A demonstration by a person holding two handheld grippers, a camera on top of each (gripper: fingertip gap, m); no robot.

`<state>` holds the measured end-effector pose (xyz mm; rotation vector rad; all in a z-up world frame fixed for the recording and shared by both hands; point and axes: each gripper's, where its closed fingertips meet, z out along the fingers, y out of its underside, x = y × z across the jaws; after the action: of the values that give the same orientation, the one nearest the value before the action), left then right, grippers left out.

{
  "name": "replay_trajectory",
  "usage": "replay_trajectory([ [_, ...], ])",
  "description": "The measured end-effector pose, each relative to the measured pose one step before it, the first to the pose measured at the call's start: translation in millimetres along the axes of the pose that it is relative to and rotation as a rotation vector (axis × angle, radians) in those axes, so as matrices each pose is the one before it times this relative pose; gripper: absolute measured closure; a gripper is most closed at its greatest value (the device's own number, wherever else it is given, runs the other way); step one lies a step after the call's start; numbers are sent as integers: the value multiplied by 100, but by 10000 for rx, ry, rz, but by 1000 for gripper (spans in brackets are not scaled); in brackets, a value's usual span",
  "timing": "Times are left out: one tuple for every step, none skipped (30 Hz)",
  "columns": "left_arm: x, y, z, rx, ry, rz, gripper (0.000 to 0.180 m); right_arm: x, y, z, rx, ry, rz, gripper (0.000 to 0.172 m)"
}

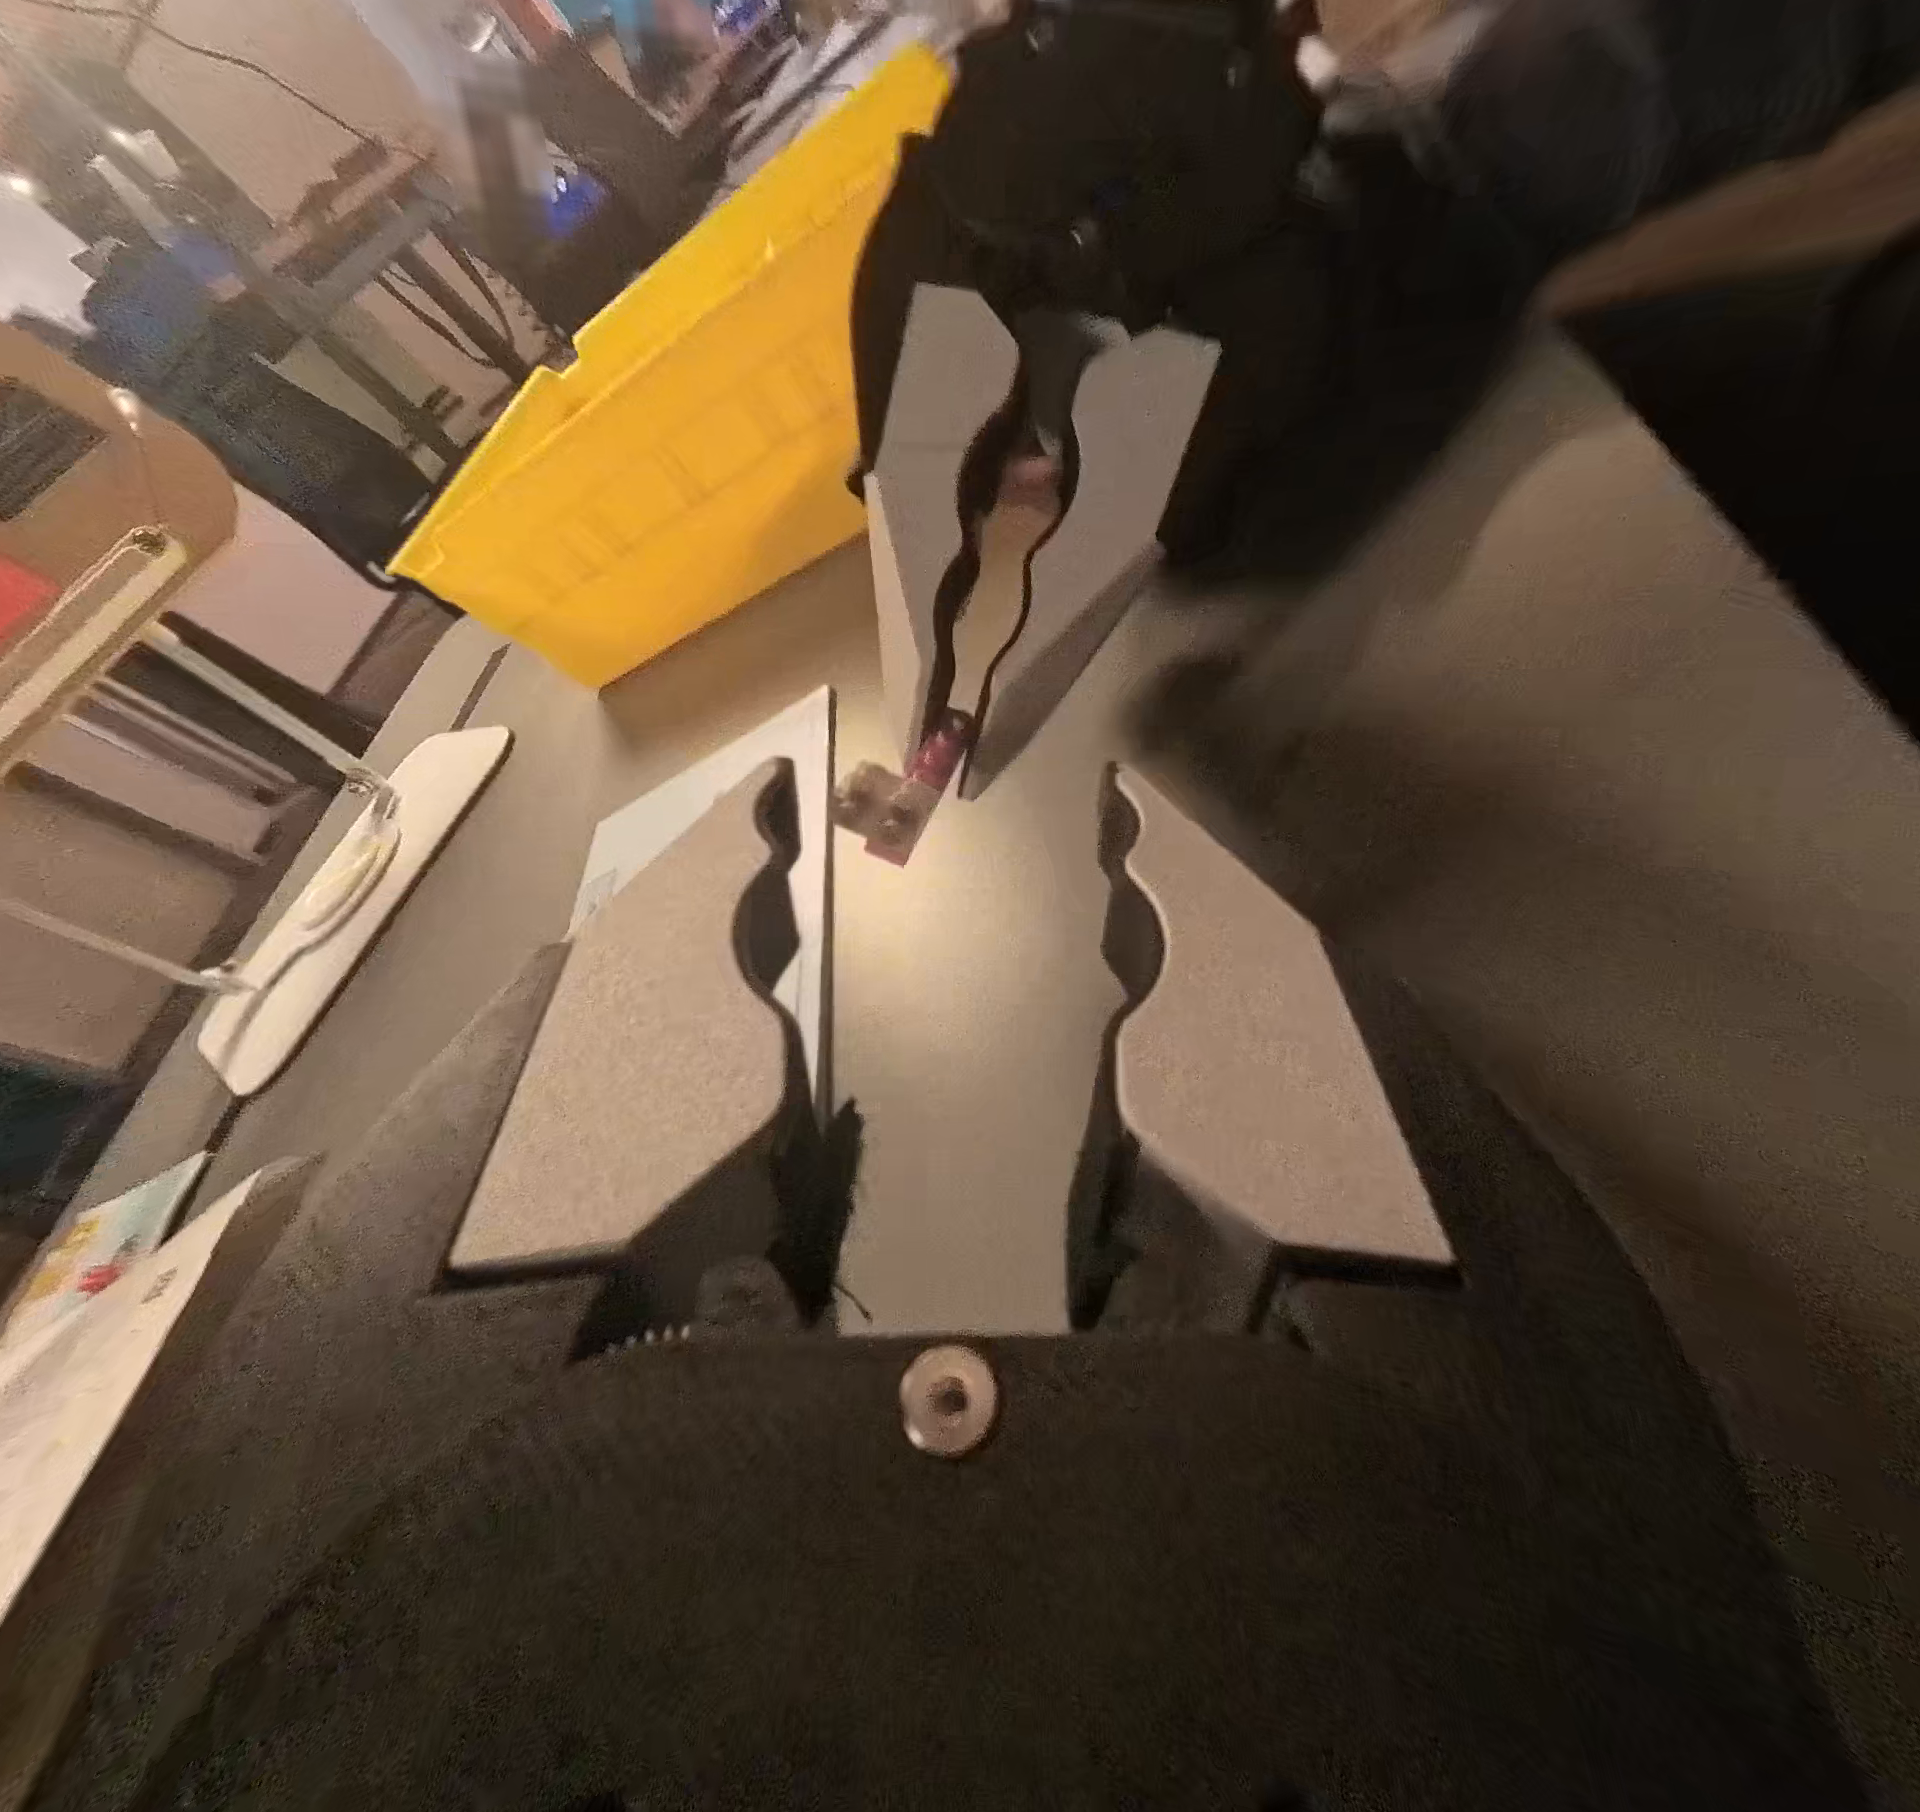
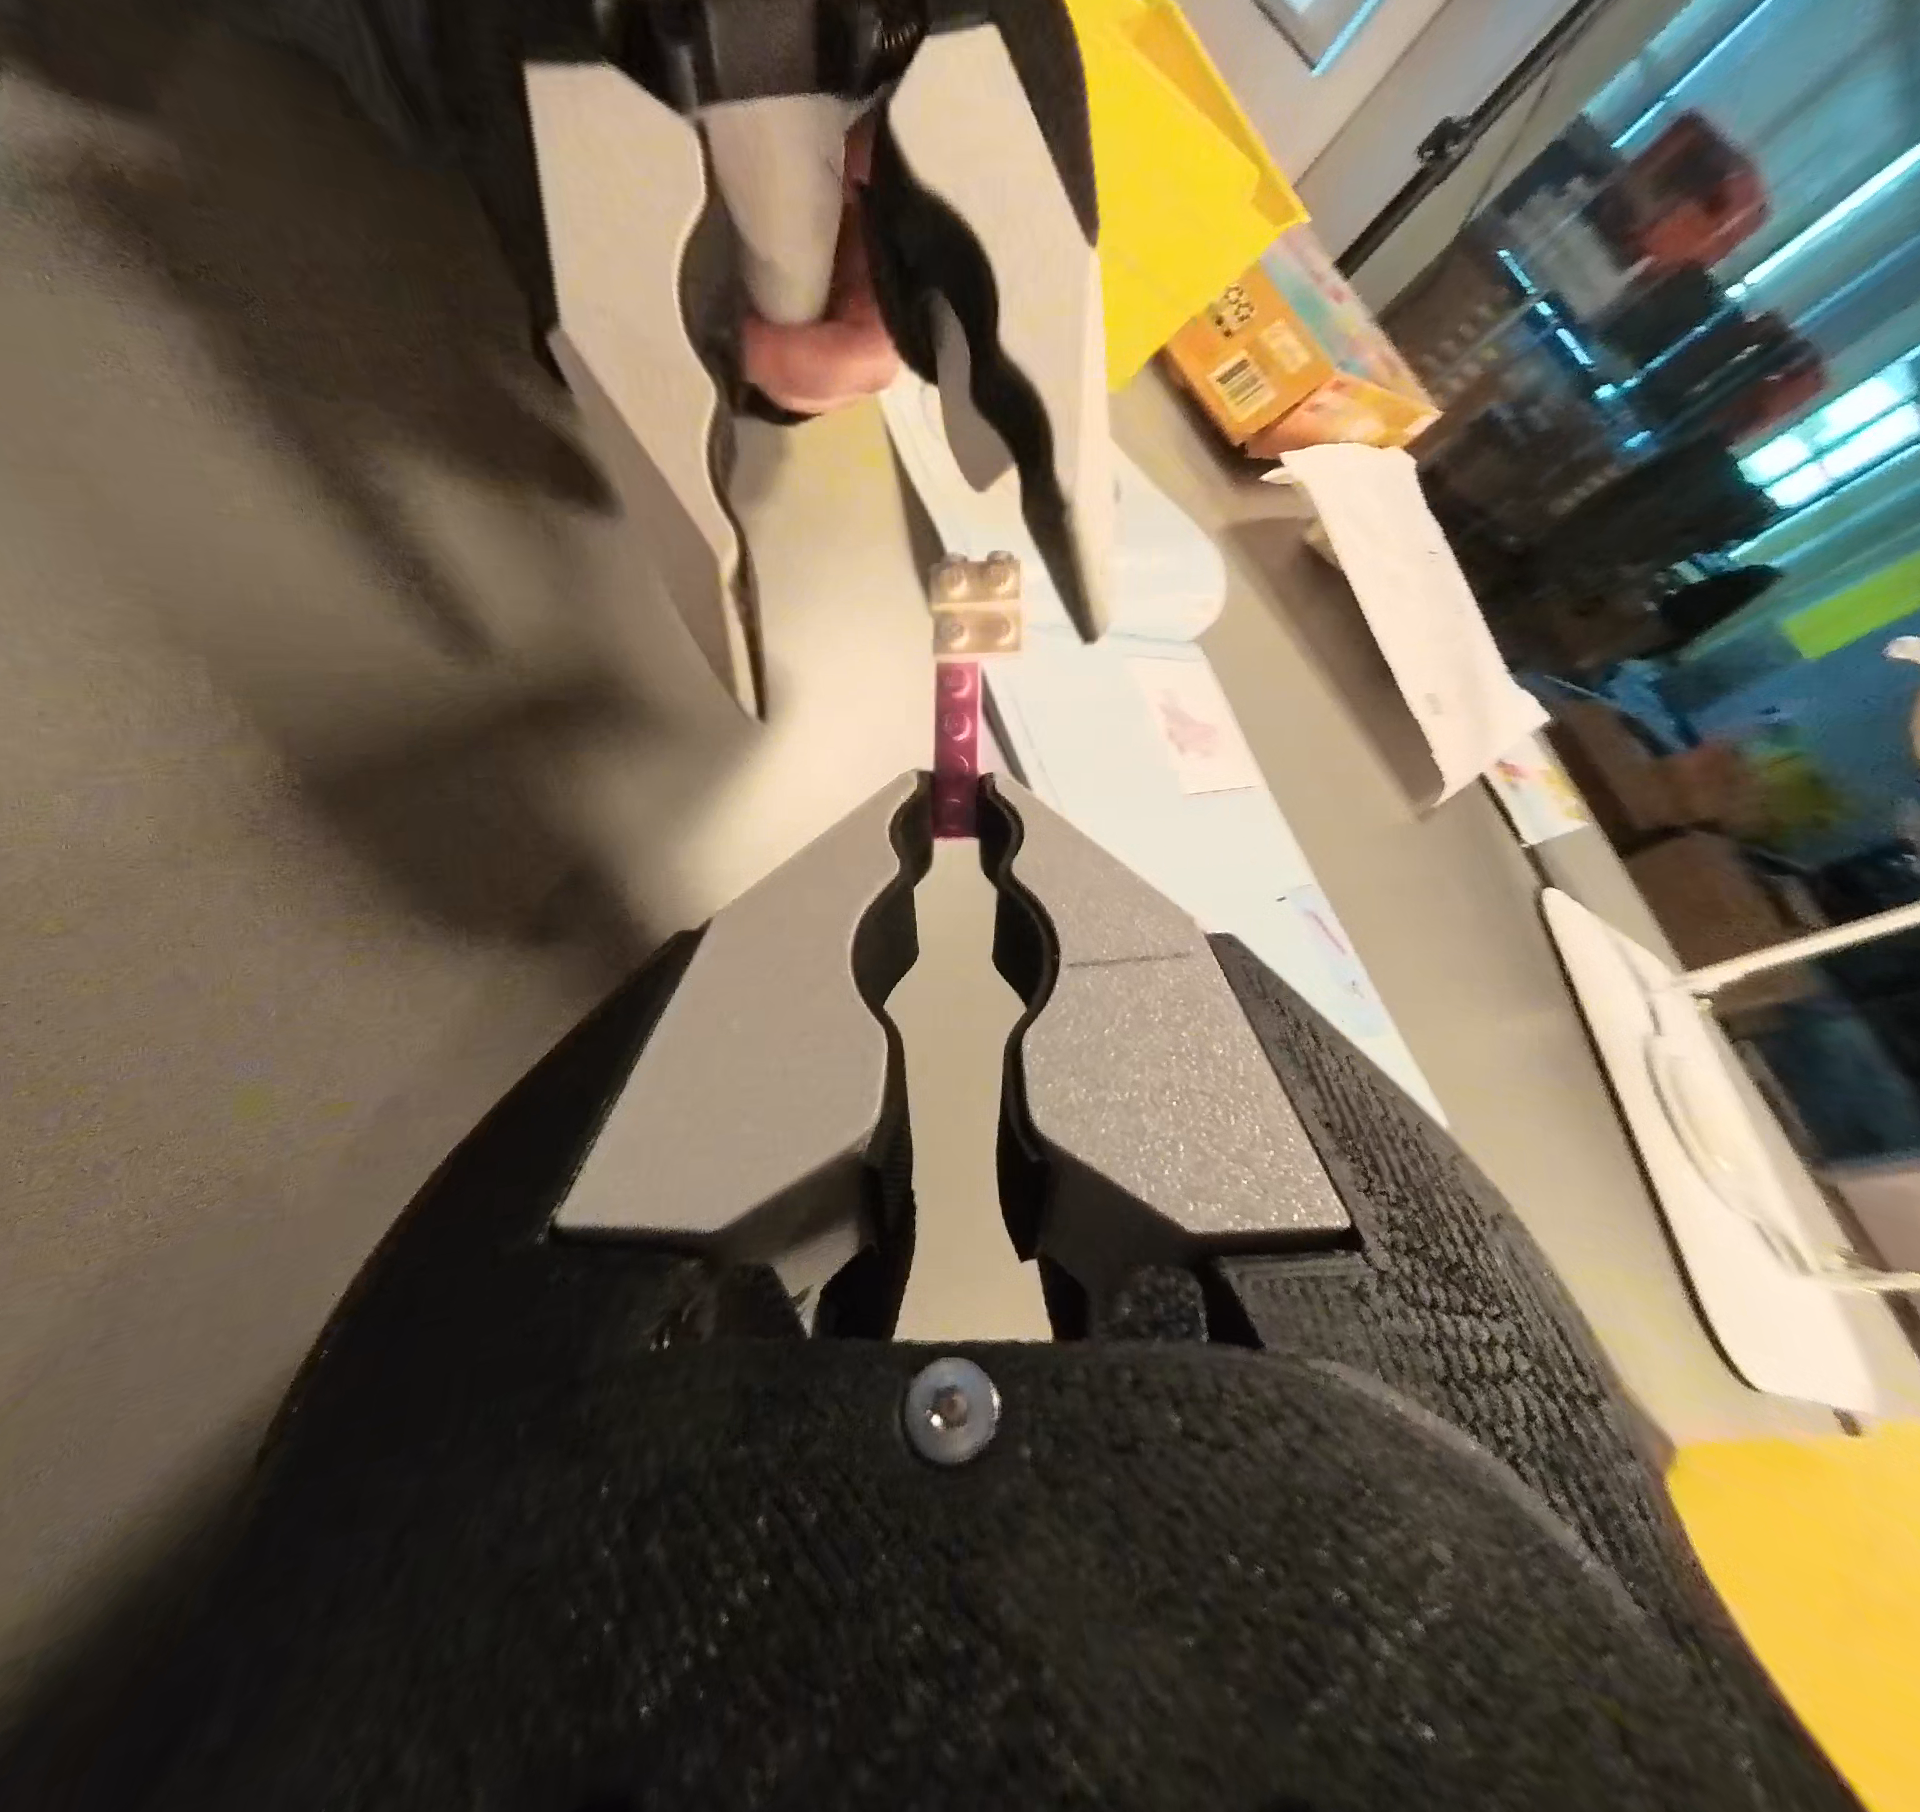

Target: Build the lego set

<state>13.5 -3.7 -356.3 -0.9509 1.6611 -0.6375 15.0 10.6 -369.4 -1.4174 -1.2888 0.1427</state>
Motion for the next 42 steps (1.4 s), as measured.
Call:
replay_trajectory([
  [171, 268, 94, -131, 53, 175, 127, -255, 35, 17, -1, -164, 14, 166],
  [112, 155, -14, -73, 94, 45, 132, -245, 4, 15, 7, -161, -11, 166],
  [-50, 147, -74, -53, 34, -33, 137, -92, 1, 4, 2, -58, -26, 166],
  [-10, 218, -109, -85, 66, -21, 142, -114, -18, -10, 10, -85, -5, 166],
  [33, 323, -115, -138, 96, -7, 147, -101, 3, -8, 5, -95, 17, 166],
  [43, 342, -85, -149, 89, 5, 150, -124, 31, -5, -16, -110, 36, 166],
  [43, 219, -60, -103, 73, -31, 153, -205, 76, -1, -53, -167, 30, 166],
  [38, 74, -55, -33, 75, -69, 160, -222, 49, 29, -46, -151, -5, 166],
  [-1, 16, -31, -1, 51, -91, 165, -109, 35, 38, -31, -55, -44, 165],
  [7, 73, 4, -48, 61, -114, 165, 21, 6, 7, -5, 40, -50, 166],
  [-60, 82, 7, -52, 24, -139, 165, 124, -44, -32, 36, 114, -24, 166],
  [-163, 101, 27, -67, -25, -187, 165, 268, -127, -100, 111, 199, -1, 165],
  [-272, 190, 63, -141, -81, -286, 166, 375, -210, -194, 201, 250, 0, 161],
  [-421, 282, 101, -206, -137, -387, 166, 396, -179, -259, 196, 223, 37, 153],
  [-371, 255, 101, -190, -87, -419, 166, 416, -141, -331, 168, 185, 42, 149],
  [-173, 208, 84, -159, 49, -448, 166, 527, -343, -434, 265, 266, -25, 147],
  [-78, 148, 55, -133, 114, -487, 166, 634, -538, -482, 378, 371, -82, 148],
  [-5, 76, 52, -92, 135, -516, 166, 682, -567, -472, 375, 407, -70, 150],
  [296, 127, 82, -146, 340, -562, 166, 632, -437, -386, 293, 370, -29, 152],
  [473, 264, 164, -260, 459, -628, 166, 530, -263, -276, 188, 298, 27, 154],
  [434, 224, 219, -231, 380, -538, 166, 555, -17, -159, 54, 303, 79, 156],
  [359, 266, 266, -253, 260, -357, 166, 547, 184, -56, -90, 288, 73, 157],
  [166, 246, 284, -235, 61, -149, 166, 517, 251, -2, -142, 288, 42, 157],
  [85, 294, 304, -275, -40, 14, 166, 500, 222, 11, -130, 297, 16, 158],
  [46, 415, 335, -351, -69, 92, 166, 289, 157, 8, -83, 169, 12, 158],
  [-60, 408, 322, -347, -138, 71, 165, 189, -35, -21, 19, 118, 44, 158],
  [24, -295, 109, 100, -61, -113, 165, 282, -288, -111, 152, 189, 64, 157],
  [54, -49, 156, -39, 18, -138, 162, 346, -396, -163, 210, 227, 82, 156],
  [111, -91, 115, 6, 72, -78, 147, 482, -265, -182, 138, 292, 96, 156],
  [453, -201, -10, 109, 298, 51, 131, 650, -119, -173, 58, 370, 66, 155],
  [412, -271, -87, 176, 289, 22, 115, 680, -69, -161, 46, 365, 73, 154],
  [245, -334, -118, 221, 225, -82, 102, 804, 47, -143, -4, 424, 136, 154],
  [143, -512, -172, 333, 203, -141, 93, 888, 116, -119, -46, 460, 166, 153],
  [-99, -708, -230, 451, 81, -179, 90, 781, 118, -79, -32, 384, 179, 153],
  [-271, -806, -212, 474, 8, -204, 89, 755, 224, -50, -87, 372, 196, 153],
  [-606, -722, -126, 349, -144, -179, 89, 617, 301, 3, -126, 301, 178, 153],
  [-928, -611, -45, 206, -315, -93, 92, 273, 212, 27, -71, 111, 138, 153],
  [-871, -503, 23, 110, -254, 23, 95, 147, 179, 30, -56, 66, 46, 153],
  [-834, -446, 60, 94, -218, 117, 96, 89, 164, 32, -58, 71, -51, 153],
  [-1001, -449, 54, 150, -304, 205, 98, -21, 163, 46, -61, 28, -100, 153],
  [-1225, -428, 55, 178, -417, 214, 102, -96, 179, 71, -78, -18, -93, 154],
  [-1237, -372, 69, 125, -412, 49, 105, -156, 226, 86, -99, -67, -65, 154],
])
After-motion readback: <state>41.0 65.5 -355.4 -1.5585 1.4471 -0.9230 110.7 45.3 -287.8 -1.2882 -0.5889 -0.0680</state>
